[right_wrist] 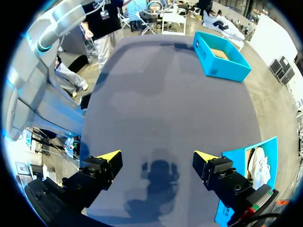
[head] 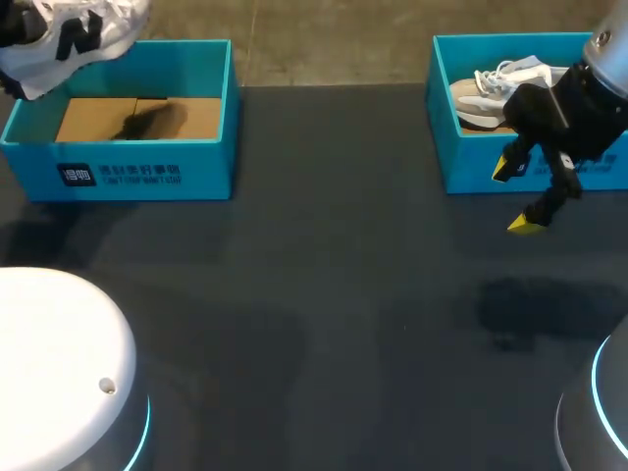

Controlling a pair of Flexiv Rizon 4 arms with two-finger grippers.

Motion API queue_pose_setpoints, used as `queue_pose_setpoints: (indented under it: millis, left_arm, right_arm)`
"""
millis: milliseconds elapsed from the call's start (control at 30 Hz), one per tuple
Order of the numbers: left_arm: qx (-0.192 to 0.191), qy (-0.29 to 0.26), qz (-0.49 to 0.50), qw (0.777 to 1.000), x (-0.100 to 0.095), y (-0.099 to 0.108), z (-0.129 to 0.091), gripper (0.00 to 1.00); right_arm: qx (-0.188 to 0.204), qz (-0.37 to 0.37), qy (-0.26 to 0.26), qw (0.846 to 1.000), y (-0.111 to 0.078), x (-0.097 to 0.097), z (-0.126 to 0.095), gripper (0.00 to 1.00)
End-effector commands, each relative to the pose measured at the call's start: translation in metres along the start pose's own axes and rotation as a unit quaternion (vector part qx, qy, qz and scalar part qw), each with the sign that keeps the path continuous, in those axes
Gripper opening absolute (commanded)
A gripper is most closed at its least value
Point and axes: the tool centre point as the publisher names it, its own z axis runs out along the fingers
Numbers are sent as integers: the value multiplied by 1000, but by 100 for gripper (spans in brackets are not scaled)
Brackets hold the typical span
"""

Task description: Take the shoe out of the shoebox, open the shoe tongue, remove and reinsert the insole, then place the shoe into the shoebox

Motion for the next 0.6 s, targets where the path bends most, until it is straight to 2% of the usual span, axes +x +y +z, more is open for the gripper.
queue_pose_setpoints:
  millis: [33,100,600]
  left_arm:
    - [-30,-8,322,946,-4,1,0,0]
    - [-40,5,334,942,-9,2,-1,0]
    - [-40,5,334,942,-9,2,-1,0]
  right_arm:
    - [2,1,0,1000,1,-1,1,100]
    - [2,1,0,1000,1,-1,1,100]
    - [2,1,0,1000,1,-1,1,100]
